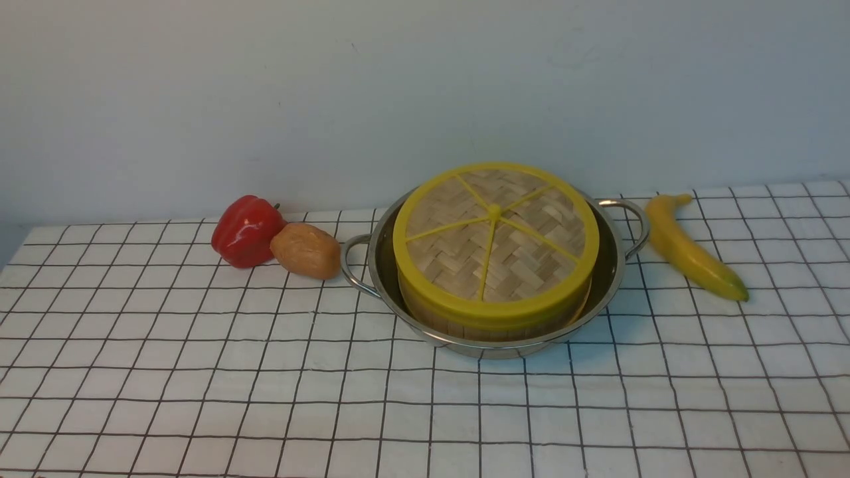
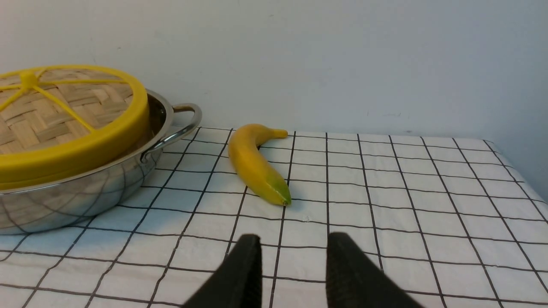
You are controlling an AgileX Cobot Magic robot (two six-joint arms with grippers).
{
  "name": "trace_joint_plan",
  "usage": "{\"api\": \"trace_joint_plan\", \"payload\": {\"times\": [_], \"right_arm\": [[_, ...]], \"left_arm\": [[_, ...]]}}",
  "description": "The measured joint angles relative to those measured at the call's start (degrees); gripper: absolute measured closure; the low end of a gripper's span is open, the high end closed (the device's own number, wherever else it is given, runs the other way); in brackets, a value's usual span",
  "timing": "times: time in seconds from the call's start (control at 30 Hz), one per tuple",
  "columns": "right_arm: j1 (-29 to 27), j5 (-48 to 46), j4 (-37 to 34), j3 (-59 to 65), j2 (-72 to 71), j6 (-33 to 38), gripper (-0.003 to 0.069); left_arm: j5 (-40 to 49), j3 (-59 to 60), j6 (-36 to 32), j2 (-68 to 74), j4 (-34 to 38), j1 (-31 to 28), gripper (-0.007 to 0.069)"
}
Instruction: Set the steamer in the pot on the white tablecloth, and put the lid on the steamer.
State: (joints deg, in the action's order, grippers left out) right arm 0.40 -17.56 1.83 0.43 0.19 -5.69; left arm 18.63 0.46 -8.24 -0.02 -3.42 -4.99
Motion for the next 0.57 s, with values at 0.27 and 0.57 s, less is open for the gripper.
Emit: {"api": "trace_joint_plan", "payload": {"times": [0.27, 0.57], "right_arm": [[0.0, 0.0, 0.0, 0.0, -0.3, -1.2, 0.0419], [0.0, 0.0, 0.0, 0.0, -0.3, -1.3, 0.0419]], "left_arm": [[0.0, 0.0, 0.0, 0.0, 0.0, 0.0, 0.0413], [0.0, 0.0, 0.0, 0.0, 0.0, 0.0, 0.0402]]}}
